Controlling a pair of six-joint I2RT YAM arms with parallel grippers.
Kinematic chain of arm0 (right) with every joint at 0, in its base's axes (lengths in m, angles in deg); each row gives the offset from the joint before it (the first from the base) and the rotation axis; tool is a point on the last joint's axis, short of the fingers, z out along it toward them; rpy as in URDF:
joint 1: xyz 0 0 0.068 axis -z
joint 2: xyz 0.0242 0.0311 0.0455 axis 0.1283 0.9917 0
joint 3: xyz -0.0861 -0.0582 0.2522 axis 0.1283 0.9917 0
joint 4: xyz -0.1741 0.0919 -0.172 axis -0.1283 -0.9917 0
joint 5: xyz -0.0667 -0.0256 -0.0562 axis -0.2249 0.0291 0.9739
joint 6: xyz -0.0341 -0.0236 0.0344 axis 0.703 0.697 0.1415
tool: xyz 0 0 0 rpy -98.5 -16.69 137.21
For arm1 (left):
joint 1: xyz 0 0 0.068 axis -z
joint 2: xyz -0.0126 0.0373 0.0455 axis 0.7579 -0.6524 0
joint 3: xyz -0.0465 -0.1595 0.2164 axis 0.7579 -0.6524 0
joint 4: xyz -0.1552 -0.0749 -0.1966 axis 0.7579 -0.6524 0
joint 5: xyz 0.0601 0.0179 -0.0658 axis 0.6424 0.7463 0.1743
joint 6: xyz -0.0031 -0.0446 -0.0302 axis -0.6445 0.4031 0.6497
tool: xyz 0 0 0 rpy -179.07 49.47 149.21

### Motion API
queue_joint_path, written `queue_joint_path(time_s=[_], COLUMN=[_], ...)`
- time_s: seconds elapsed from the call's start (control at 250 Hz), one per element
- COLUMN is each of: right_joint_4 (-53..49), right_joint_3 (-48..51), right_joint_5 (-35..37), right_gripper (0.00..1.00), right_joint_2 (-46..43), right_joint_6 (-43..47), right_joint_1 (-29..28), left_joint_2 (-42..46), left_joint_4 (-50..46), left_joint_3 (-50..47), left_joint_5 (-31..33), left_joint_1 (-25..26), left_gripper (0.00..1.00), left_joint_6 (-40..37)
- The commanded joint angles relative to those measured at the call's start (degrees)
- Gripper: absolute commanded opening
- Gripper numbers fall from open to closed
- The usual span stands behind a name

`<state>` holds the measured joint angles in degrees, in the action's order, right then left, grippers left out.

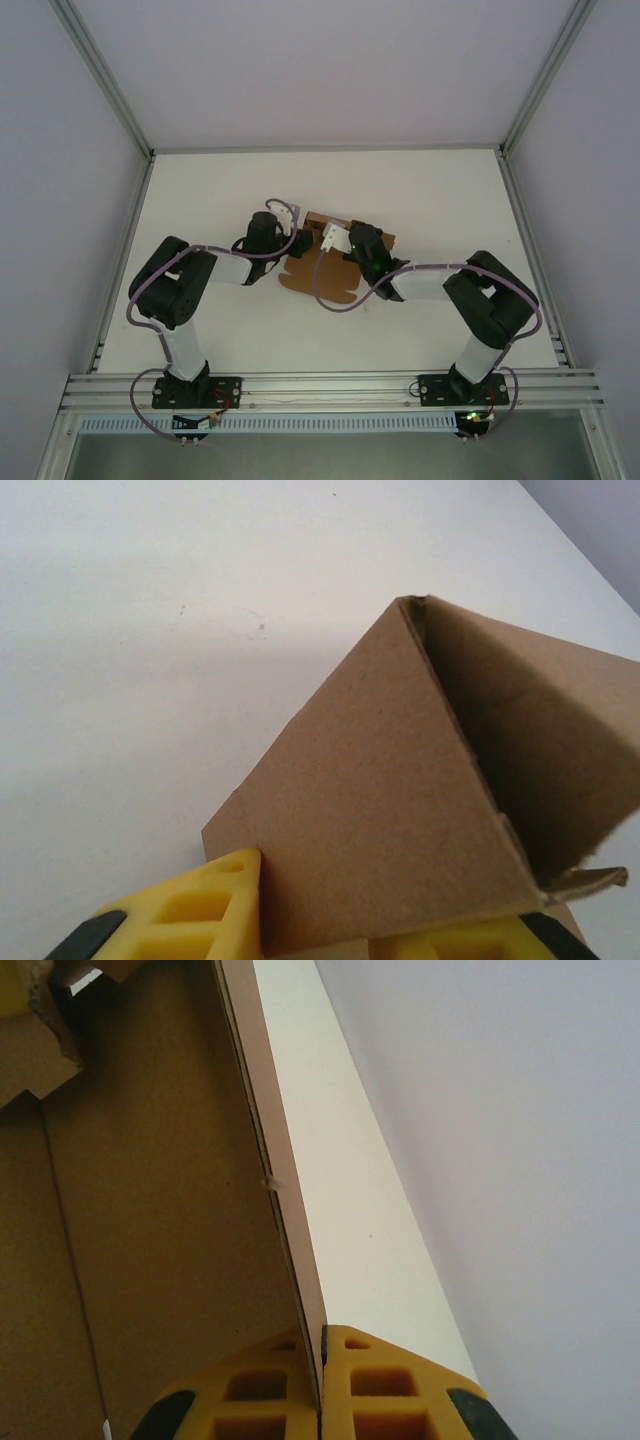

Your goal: Assemble paper box

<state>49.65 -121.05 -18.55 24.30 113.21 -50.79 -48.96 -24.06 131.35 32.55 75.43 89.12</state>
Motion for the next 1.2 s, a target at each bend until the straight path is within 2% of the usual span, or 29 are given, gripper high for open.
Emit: queue_joint_path(time_s=[0.0,0.172,0.307,0.487,0.675,0.843,0.954,1.194], right_joint_4=[-13.9,-6.8,0.2,8.5,-1.4,0.5,-3.3,-4.8], right_joint_3=[0.1,2.8,5.0,5.6,1.2,0.9,-1.9,-4.3], right_joint_5=[-12.3,-8.7,-6.0,-2.9,-4.1,-1.2,-2.2,-3.0], right_gripper=[0.00,0.00,0.00,0.00,0.00,0.00,0.00,0.00], right_joint_2=[2.2,5.3,8.3,12.4,9.3,7.3,4.8,1.4], right_joint_6=[-5.3,1.5,4.2,7.0,-4.3,-2.1,-3.4,-0.6], right_joint_1=[-1.5,-1.5,-1.8,-3.3,-4.8,-4.7,-4.6,-3.8], left_joint_2=[4.4,4.4,4.6,6.6,5.7,4.5,6.2,8.4], left_joint_4=[8.3,8.6,1.2,1.1,2.8,1.2,3.7,0.5], left_joint_3=[0.3,-3.6,-3.2,-6.6,-6.3,-4.6,-6.7,-6.5], left_joint_5=[-3.3,-7.8,-9.4,-8.4,-7.6,-9.8,-10.1,-9.9], left_joint_1=[1.4,1.4,1.3,-0.5,-2.9,-3.1,-3.1,-3.0], left_gripper=[0.31,0.43,0.44,0.44,0.46,0.45,0.45,0.46], left_joint_6=[2.4,-1.4,-4.2,-4.0,-2.0,-1.3,0.2,-0.6])
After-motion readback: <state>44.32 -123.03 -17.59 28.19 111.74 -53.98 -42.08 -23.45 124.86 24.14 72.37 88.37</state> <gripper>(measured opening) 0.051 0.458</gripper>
